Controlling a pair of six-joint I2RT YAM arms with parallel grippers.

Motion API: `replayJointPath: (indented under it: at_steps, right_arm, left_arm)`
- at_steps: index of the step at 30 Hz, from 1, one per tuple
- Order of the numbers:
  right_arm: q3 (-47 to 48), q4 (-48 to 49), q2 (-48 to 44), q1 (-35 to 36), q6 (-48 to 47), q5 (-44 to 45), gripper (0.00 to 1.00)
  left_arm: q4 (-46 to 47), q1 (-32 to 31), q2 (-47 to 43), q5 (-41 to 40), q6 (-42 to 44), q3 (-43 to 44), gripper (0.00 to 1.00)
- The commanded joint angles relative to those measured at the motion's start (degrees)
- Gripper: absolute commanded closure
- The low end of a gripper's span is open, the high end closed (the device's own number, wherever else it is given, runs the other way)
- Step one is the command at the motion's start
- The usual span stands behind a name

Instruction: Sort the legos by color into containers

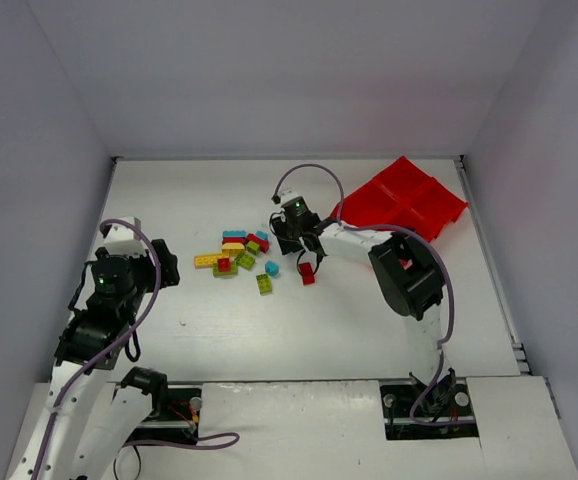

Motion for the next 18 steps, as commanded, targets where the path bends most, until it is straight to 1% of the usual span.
replayJointPath:
  at_steps: [1, 2, 3, 6, 10, 13, 15, 17, 18]
  right_arm:
    - [3.59, 3.08, -2.05, -0.03, -0.87, 2.64, 0.67]
    - [3.68, 3.26, -2.4, -0.03, -1.31, 3.96, 0.71]
    - [3.94, 3.35, -3.45, 0.05, -2.19, 4.75, 0.81]
    - [4.29, 3.96, -6.09, -0.38, -4.55, 8.69, 0.95]
    - [4.47, 4.84, -10.13, -3.28, -6.41, 11.17, 0.97]
    - [4.65, 5.19, -13.3, -8.02, -6.41, 11.53, 0.96]
    - [4.73, 5.19, -14.09, -12.31, -6.32, 11.35, 0.95]
    - [4.82, 5.19, -14.97, -14.88, -6.5, 11.88, 0.95]
    - [4.82, 5.28, -15.06, -17.24, -7.81, 12.14, 0.94]
  left_arm:
    - [4.03, -0.13, 0.59, -0.71, 0.92, 0.67, 0.28]
    - [4.03, -0.13, 0.67, -0.71, 0.92, 0.67, 0.28]
    - [4.03, -0.13, 0.76, -0.8, 0.92, 0.67, 0.29]
    - [4.12, -0.04, 1.03, -0.71, 0.92, 0.67, 0.29]
    - [4.03, -0.13, 1.64, -0.71, 1.01, 0.67, 0.29]
    - [4.03, -0.04, 1.82, -0.8, 1.1, 0.85, 0.29]
    - [4.03, -0.04, 1.99, -0.8, 1.1, 0.85, 0.29]
    - [4.03, -0.04, 2.26, -0.8, 1.1, 0.85, 0.29]
    - [3.94, -0.04, 2.34, -0.8, 1.1, 0.85, 0.29]
